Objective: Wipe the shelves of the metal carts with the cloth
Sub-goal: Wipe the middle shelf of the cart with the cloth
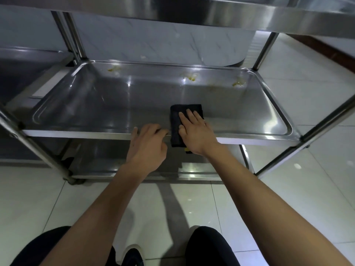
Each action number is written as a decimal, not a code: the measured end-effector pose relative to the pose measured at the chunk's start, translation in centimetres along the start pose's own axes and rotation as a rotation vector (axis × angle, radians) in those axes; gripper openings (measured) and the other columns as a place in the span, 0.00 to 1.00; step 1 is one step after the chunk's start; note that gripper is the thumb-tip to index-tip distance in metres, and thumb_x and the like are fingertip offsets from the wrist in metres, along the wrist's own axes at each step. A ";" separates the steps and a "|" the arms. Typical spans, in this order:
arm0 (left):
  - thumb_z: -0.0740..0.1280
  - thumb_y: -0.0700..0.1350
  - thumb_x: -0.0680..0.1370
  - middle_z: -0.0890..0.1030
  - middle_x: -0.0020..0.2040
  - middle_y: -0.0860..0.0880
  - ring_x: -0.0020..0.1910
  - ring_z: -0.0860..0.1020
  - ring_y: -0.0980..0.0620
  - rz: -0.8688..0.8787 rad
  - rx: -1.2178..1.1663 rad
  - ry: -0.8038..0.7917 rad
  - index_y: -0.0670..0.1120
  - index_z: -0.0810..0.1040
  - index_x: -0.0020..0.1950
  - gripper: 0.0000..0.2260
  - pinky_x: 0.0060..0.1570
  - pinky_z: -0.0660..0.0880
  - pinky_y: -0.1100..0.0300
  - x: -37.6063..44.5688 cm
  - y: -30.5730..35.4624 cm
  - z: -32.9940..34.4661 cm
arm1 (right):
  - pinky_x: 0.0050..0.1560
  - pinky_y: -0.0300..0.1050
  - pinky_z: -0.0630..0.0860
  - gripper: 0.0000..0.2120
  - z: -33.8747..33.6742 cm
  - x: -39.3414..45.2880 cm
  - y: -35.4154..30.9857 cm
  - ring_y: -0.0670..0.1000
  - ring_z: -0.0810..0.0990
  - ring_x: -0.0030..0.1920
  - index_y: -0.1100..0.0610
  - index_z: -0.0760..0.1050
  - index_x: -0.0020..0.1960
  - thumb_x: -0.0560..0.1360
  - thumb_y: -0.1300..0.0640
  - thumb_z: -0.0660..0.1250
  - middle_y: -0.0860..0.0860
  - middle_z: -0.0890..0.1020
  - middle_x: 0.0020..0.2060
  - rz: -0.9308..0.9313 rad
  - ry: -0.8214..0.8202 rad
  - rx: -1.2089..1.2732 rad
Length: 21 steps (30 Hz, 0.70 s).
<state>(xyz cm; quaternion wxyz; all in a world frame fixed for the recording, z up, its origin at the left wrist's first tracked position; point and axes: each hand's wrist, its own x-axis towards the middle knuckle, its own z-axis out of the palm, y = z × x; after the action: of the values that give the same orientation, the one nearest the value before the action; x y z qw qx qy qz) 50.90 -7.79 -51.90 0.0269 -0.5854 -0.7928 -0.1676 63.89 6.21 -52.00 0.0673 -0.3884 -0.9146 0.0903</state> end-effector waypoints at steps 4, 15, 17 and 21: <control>0.62 0.46 0.79 0.75 0.65 0.51 0.68 0.71 0.50 0.015 0.006 0.010 0.49 0.77 0.66 0.16 0.71 0.64 0.41 0.7 0.2 0.2 | 0.78 0.56 0.45 0.27 -0.7 0.4 -0.3 0.55 0.46 0.80 0.51 0.50 0.82 0.84 0.50 0.48 0.53 0.49 0.81 -0.087 0.018 -0.021; 0.58 0.51 0.82 0.71 0.44 0.51 0.43 0.68 0.50 -0.137 0.069 -0.041 0.51 0.69 0.42 0.09 0.53 0.70 0.48 3.2 2.6 -1.1 | 0.78 0.51 0.46 0.26 -0.5 0.5 0.8 0.51 0.47 0.80 0.53 0.51 0.81 0.85 0.48 0.46 0.50 0.51 0.81 -0.132 0.028 0.020; 0.58 0.50 0.82 0.75 0.47 0.50 0.47 0.72 0.48 -0.131 0.047 -0.043 0.49 0.73 0.45 0.09 0.55 0.71 0.49 4.0 3.3 -1.2 | 0.78 0.51 0.45 0.26 -0.7 0.5 1.6 0.50 0.47 0.80 0.53 0.50 0.82 0.85 0.48 0.46 0.49 0.51 0.81 -0.120 0.025 0.027; 0.59 0.49 0.81 0.75 0.48 0.52 0.51 0.74 0.49 -0.057 -0.001 -0.047 0.50 0.78 0.49 0.09 0.49 0.68 0.53 5.3 5.1 -0.8 | 0.78 0.50 0.46 0.26 -1.5 0.2 4.5 0.50 0.47 0.80 0.54 0.50 0.82 0.85 0.50 0.47 0.49 0.51 0.81 -0.068 0.033 0.027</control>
<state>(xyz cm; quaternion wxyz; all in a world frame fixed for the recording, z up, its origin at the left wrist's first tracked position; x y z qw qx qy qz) 53.92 -1.84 -48.65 0.0031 -0.5665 -0.8094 -0.1549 67.20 9.57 -51.48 0.0906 -0.3576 -0.9247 0.0942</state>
